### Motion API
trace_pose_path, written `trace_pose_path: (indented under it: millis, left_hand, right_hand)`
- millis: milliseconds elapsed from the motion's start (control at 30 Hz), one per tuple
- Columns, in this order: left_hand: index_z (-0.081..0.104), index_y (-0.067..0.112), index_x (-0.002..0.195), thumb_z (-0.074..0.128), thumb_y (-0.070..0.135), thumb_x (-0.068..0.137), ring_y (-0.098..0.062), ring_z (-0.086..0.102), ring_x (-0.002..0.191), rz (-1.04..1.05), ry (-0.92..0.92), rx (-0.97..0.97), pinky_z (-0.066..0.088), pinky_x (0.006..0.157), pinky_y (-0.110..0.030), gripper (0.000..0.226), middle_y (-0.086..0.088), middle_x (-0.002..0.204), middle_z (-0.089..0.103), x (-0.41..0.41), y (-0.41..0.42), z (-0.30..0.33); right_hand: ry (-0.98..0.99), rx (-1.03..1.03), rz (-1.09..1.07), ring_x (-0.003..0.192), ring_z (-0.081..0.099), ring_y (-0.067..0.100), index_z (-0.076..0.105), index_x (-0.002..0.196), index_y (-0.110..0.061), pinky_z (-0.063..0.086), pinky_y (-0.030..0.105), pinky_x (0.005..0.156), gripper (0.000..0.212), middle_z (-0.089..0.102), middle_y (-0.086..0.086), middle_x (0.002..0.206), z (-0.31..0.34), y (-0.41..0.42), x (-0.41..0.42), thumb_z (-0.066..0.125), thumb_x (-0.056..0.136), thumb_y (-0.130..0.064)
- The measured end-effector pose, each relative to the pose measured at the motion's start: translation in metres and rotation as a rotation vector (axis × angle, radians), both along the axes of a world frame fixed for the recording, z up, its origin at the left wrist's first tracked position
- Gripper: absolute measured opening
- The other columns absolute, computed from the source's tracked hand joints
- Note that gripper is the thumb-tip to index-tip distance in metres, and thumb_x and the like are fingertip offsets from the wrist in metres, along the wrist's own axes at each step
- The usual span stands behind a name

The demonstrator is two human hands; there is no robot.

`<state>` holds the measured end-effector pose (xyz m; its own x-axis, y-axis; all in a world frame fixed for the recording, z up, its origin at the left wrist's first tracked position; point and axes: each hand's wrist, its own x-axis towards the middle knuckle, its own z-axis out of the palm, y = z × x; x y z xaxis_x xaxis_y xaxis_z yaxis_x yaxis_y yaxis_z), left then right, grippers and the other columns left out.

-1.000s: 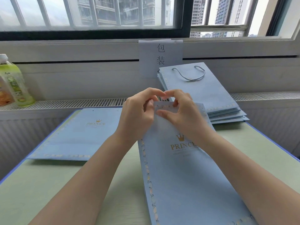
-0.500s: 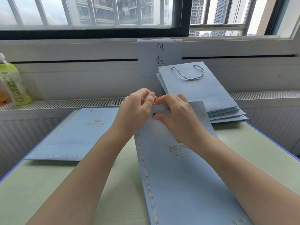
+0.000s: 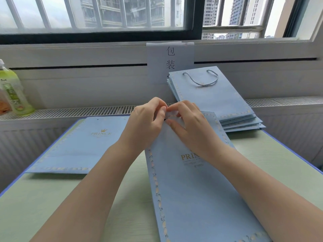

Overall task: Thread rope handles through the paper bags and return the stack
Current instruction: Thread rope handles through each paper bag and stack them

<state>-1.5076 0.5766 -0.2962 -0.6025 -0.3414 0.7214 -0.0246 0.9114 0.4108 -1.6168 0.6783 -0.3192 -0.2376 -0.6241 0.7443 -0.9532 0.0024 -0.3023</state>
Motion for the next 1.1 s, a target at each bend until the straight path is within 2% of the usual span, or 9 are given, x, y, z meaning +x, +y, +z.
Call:
trace_pose_path:
  millis: [133,233,300,433,533,633,767,867,1100]
  left_hand:
    - [0.062,0.004,0.097,0.048,0.002,0.092,0.013,0.048,0.066,-0.024,0.0,-0.021,0.032,0.061,-0.002,0.014,0.017,0.069,0.048,-0.001,-0.002,0.001]
    - [0.061,0.005,0.102,0.046,0.001,0.092,0.005,0.048,0.068,-0.009,-0.026,-0.019,0.032,0.065,-0.002,0.018,0.006,0.079,0.054,-0.003,-0.003,-0.002]
    - [0.061,0.005,0.102,0.045,0.001,0.092,0.003,0.046,0.066,0.02,-0.038,-0.024,0.032,0.065,-0.003,0.02,0.009,0.078,0.051,-0.004,-0.005,-0.003]
    - [0.062,0.004,0.101,0.043,0.001,0.091,-0.016,0.049,0.079,0.157,-0.123,-0.009,0.029,0.068,-0.018,0.021,-0.001,0.082,0.057,-0.005,-0.011,-0.008]
    - [0.06,0.003,0.103,0.041,0.004,0.092,-0.027,0.053,0.098,0.259,-0.203,-0.013,0.035,0.077,-0.029,0.022,-0.012,0.097,0.062,-0.006,-0.012,-0.011]
    - [0.057,0.004,0.105,0.037,0.009,0.095,-0.029,0.049,0.104,0.363,-0.327,0.002,0.037,0.081,-0.034,0.022,-0.014,0.105,0.061,-0.007,-0.012,-0.013]
    - [0.053,0.008,0.102,0.031,0.026,0.1,-0.029,0.046,0.106,0.51,-0.506,-0.086,0.037,0.08,-0.037,0.028,-0.011,0.109,0.061,-0.004,-0.013,-0.014]
    - [0.055,0.01,0.105,0.03,0.04,0.101,-0.028,0.045,0.112,0.498,-0.559,-0.065,0.037,0.085,-0.037,0.039,-0.009,0.113,0.061,-0.004,-0.013,-0.014]
    - [0.057,0.012,0.102,0.036,0.047,0.098,-0.026,0.044,0.111,0.488,-0.579,0.001,0.033,0.077,-0.034,0.041,-0.007,0.106,0.063,0.0,-0.015,-0.011]
  right_hand:
    - [0.003,0.016,0.0,0.098,0.051,0.019,0.06,0.107,-0.006,0.036,0.019,0.086,0.025,0.054,0.005,0.108,-0.001,0.0,-0.001,0.059,0.088,-0.021]
    - [0.0,0.048,-0.024,0.094,0.049,0.017,0.061,0.096,-0.005,0.033,0.018,0.083,0.017,0.053,0.006,0.103,0.0,0.002,-0.002,0.062,0.089,-0.021]
    - [0.003,0.086,-0.049,0.089,0.046,0.015,0.062,0.09,-0.005,0.031,0.017,0.078,0.014,0.052,0.003,0.094,0.004,0.004,-0.002,0.062,0.089,-0.019]
    - [-0.089,0.216,-0.025,0.081,0.053,0.015,0.057,0.093,-0.011,0.042,0.025,0.074,0.014,0.055,-0.006,0.083,0.009,0.009,-0.002,0.058,0.092,-0.025]
    - [-0.06,0.381,0.015,0.081,0.044,0.009,0.055,0.094,-0.019,0.033,0.018,0.069,0.018,0.05,-0.009,0.086,0.008,0.01,-0.002,0.063,0.087,-0.033]
    - [0.01,0.471,0.018,0.083,0.04,0.011,0.056,0.094,-0.014,0.026,0.019,0.07,0.013,0.048,-0.004,0.092,0.006,0.009,0.0,0.057,0.092,-0.026]
    - [-0.091,0.371,0.066,0.072,0.045,0.017,0.047,0.087,-0.018,0.035,0.03,0.067,0.012,0.054,-0.003,0.078,0.01,0.011,0.005,0.05,0.096,-0.024]
    - [-0.155,0.262,0.079,0.062,0.048,0.017,0.053,0.084,-0.017,0.044,0.036,0.065,0.015,0.052,-0.007,0.062,0.012,0.013,0.002,0.049,0.097,-0.024]
    - [-0.197,-0.001,-0.057,0.053,0.038,0.01,0.061,0.085,-0.008,0.034,0.033,0.056,0.025,0.042,-0.011,0.053,0.015,0.016,-0.014,0.051,0.096,-0.028]
